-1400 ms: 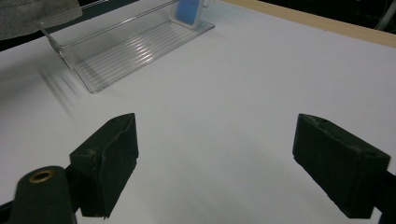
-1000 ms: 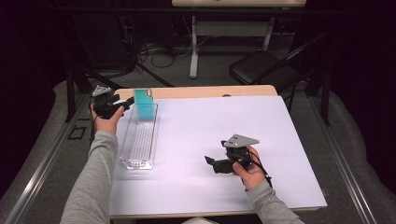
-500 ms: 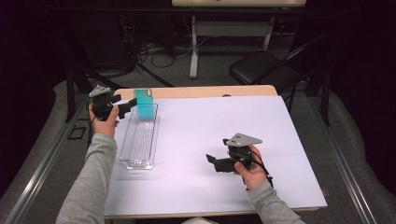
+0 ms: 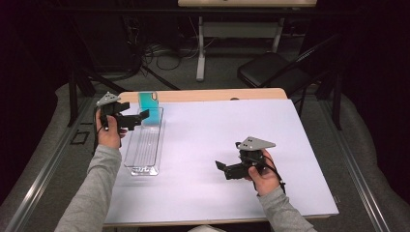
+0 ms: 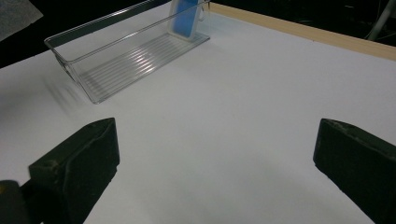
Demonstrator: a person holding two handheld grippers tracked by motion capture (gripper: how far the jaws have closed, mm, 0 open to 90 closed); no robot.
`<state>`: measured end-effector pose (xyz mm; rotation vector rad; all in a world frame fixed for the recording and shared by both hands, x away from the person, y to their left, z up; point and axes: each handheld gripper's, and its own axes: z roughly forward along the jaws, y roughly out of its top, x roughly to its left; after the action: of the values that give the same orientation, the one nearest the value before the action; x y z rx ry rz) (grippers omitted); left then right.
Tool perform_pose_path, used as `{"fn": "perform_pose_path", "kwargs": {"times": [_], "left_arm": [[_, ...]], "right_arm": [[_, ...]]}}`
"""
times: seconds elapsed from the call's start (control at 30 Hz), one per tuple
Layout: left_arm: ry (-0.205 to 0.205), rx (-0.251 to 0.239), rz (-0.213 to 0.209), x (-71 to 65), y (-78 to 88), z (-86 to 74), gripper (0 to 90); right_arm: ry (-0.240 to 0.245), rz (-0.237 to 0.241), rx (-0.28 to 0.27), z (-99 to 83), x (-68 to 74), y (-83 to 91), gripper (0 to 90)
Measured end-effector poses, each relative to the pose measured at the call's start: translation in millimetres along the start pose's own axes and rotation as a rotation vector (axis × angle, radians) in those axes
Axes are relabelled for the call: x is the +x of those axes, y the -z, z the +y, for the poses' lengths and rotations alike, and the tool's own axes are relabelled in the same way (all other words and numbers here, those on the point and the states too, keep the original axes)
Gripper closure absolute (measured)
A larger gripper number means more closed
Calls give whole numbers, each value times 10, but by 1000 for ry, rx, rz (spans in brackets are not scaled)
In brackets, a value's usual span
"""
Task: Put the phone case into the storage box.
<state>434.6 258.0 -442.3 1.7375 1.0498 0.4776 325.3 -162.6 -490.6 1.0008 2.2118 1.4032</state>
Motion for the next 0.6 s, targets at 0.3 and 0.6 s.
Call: {"fn": "perform_pose_path", "kwargs": {"times": [0.3, 0.6], "left_arm": [[-29, 9, -40, -268, 133, -45, 5], [-54, -3, -76, -499, 248, -115, 5]], "right_arm": [[6, -13, -7, 33, -19, 70, 0], [13, -29, -13, 52, -32, 116, 0]]}}
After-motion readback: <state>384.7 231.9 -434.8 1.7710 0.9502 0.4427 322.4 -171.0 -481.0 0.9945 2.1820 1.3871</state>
